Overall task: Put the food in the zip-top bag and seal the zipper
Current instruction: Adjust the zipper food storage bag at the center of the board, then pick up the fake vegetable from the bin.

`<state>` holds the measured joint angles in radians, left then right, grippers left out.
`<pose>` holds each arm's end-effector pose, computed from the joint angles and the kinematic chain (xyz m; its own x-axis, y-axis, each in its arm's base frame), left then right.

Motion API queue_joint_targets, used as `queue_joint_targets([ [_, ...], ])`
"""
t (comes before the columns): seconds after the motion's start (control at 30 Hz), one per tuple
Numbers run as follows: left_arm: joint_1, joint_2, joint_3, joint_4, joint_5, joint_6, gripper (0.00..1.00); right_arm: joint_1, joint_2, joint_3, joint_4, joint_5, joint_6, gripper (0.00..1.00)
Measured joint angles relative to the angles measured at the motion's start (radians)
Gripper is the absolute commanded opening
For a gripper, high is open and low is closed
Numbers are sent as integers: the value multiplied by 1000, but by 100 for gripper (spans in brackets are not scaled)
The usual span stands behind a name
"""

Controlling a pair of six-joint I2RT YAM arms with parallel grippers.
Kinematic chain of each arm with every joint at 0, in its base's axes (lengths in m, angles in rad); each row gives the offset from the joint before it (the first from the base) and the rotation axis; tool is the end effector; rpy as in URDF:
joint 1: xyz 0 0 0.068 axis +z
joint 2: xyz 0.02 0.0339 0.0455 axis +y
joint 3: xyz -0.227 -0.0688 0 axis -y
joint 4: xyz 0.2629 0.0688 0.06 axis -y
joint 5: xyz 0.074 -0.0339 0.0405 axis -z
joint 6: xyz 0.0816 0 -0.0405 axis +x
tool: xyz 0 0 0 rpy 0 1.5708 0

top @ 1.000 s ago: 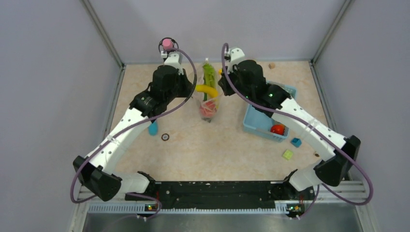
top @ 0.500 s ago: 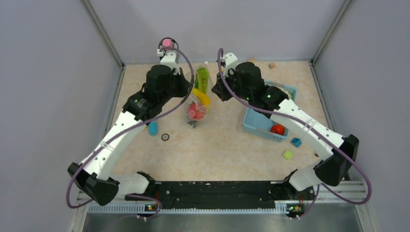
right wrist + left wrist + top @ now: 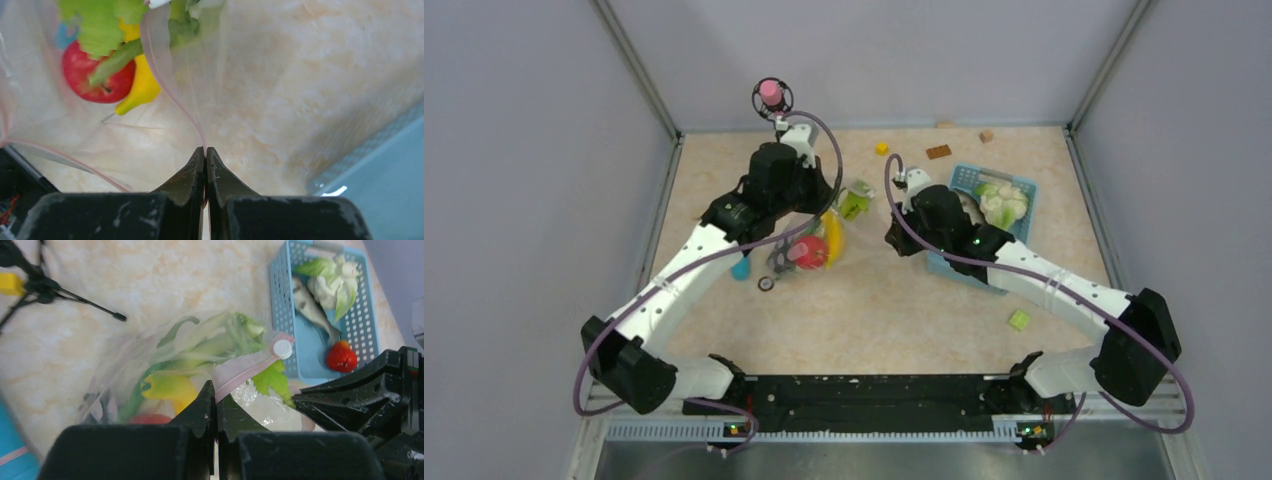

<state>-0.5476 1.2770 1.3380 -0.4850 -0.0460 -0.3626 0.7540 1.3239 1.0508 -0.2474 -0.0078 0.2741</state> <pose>0.3048 -0.1815 0.3427 -0.5002 -0.1100 -0.8589 0.3282 0.8938 -0.3056 0.2684 0.2530 0.2431 -0.5356 -0.1317 -0.8341 -0.5656 0.7894 0.2386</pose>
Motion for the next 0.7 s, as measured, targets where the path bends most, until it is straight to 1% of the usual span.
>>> queue_joint_targets([
  [0.03,0,21,-17,13,26,-2,0,-5,0,-27,-3,20,17,9],
  [0.1,-3,64,-41,30,76,-5,0,-16,0,-64,-8,53,44,22],
  [0.13,-4,82,-48,35,95,-5,0,-20,-1,-76,-11,68,56,33],
  [0.2,-3,107,-58,42,133,-8,0,-26,-8,-87,-21,97,70,51],
  [0.23,-3,114,-59,47,147,-9,0,-27,-19,-90,-26,114,76,58],
  [0.27,-3,119,-59,53,163,-10,0,-27,-32,-93,-28,127,84,66],
  [0.43,-3,121,-59,89,224,-14,0,-56,-169,-101,-40,215,97,98],
  [0.6,-3,121,-60,97,245,-20,0,-146,-325,-169,-64,274,132,99],
  [0.7,-3,121,-65,106,253,-21,0,-227,-397,-221,-94,288,158,99],
])
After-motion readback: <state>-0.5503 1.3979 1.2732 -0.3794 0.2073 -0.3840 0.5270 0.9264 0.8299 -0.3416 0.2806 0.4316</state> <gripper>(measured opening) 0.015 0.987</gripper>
